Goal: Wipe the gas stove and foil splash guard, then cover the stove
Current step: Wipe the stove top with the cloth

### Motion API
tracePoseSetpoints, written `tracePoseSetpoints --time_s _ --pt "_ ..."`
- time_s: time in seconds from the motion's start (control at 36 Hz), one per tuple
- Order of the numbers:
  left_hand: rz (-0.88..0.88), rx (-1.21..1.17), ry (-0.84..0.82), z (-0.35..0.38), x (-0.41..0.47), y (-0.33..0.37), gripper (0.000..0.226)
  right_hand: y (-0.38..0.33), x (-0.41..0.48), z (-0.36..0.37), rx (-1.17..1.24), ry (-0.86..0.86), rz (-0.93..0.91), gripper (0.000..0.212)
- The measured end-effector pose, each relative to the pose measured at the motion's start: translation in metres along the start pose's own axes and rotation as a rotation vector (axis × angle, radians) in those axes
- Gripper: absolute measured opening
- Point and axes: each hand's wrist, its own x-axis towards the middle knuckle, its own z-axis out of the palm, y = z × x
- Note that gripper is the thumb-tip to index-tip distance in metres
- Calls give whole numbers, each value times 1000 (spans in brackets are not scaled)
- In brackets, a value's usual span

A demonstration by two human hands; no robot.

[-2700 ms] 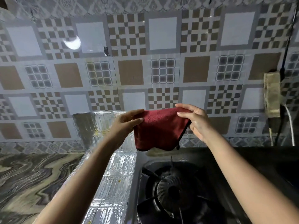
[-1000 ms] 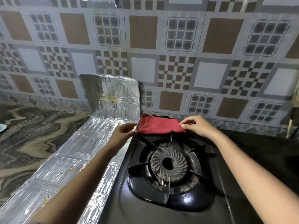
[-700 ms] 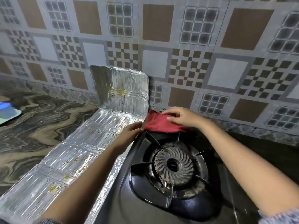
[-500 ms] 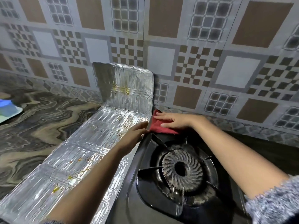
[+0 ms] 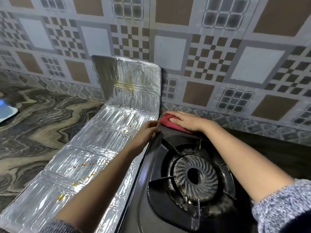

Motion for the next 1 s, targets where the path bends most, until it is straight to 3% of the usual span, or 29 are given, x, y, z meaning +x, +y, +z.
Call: tracePoseSetpoints --time_s 0.19,0.33,0.44,0.64,1.0 --pt "79 145 -21 8 7 16 34 22 -23 -4 106 31 9 45" --pt "92 298 -12 14 19 25 42 39 -44 -3 47 73 60 47" --pt "130 530 0 26 30 31 54 53 -59 -2 -12 100 104 45" --pt "201 930 -61 60 41 42 50 83 -94 -4 -32 117 183 45" --pt "166 1058 -348 150 51 61 41 155 -158 -6 -36 165 275 47"
